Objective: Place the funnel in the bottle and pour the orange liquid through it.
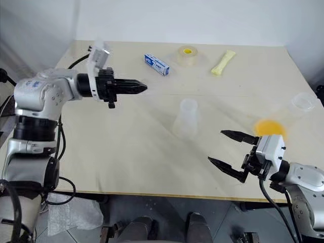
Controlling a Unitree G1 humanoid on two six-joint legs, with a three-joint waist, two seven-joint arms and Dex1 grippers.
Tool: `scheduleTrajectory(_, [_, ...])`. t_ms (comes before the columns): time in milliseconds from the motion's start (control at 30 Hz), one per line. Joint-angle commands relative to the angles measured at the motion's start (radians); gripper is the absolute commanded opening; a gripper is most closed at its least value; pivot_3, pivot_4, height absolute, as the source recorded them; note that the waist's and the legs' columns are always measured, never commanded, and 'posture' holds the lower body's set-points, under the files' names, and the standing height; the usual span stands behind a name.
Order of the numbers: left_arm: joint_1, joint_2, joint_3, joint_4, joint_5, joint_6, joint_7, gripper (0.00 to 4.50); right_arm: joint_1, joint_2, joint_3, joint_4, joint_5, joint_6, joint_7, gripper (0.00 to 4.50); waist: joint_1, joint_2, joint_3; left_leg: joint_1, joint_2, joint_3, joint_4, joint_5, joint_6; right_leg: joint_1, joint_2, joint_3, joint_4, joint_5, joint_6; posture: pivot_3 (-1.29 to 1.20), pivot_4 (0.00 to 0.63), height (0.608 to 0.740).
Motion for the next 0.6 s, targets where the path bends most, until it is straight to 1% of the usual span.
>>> scheduleTrajectory(33, [-0.087, -0.024, 0.003, 0.08, -0.003, 0.023, -0.027, 0.02, 0.017, 0.008, -0.032, -0.049, 0.017, -0.005, -0.022, 4.5, 0.0, 0.0, 0.0, 0.0, 0.0, 0.0, 0.0, 0.0, 0.0, 0.0, 0.0, 0.0, 0.0, 0.0, 0.0, 0.0, 0.15, 0.74])
scheduleTrajectory(167, [-0.176, -0.058, -0.022, 0.209, 0.037, 0.015, -0.049, 0.02, 0.037, 0.013, -0.034, -0.065, 0.015, -0.008, -0.038, 4.5, 0.0, 0.0, 0.0, 0.0, 0.0, 0.0, 0.0, 0.0, 0.0, 0.0, 0.0, 0.0, 0.0, 0.0, 0.0, 0.0, 0.15, 0.74])
scheduleTrajectory(300, [-0.28, -0.086, -0.077, 0.357, 0.087, 0.019, -0.121, 0.02, 0.055, 0.019, -0.038, -0.08, 0.012, -0.008, -0.056, 4.5, 0.0, -0.001, 0.0, 0.0, 0.0, 0.0, 0.0, 0.0, 0.0, 0.0, 0.0, -0.001, 0.0, 0.0, 0.0, 0.0, 0.15, 0.74])
scheduleTrajectory(467, [-0.348, -0.119, -0.162, 0.473, 0.17, -0.022, -0.227, 0.02, 0.068, 0.021, -0.041, -0.089, 0.01, -0.01, -0.068, 4.5, 0.0, -0.001, 0.0, -0.001, -0.001, 0.0, 0.0, 0.0, 0.0, 0.0, 0.0, -0.001, 0.0, 0.0, 0.0, 0.0, 0.15, 0.74])
scheduleTrajectory(600, [-0.395, -0.146, -0.182, 0.549, 0.212, -0.035, -0.289, 0.02, 0.078, 0.023, -0.045, -0.097, 0.007, -0.014, -0.077, 4.5, 0.0, -0.002, 0.001, -0.001, 0.0, 0.001, 0.0, 0.0, 0.0, -0.001, 0.0, -0.001, 0.0, 0.0, 0.0, 0.0, 0.15, 0.74])
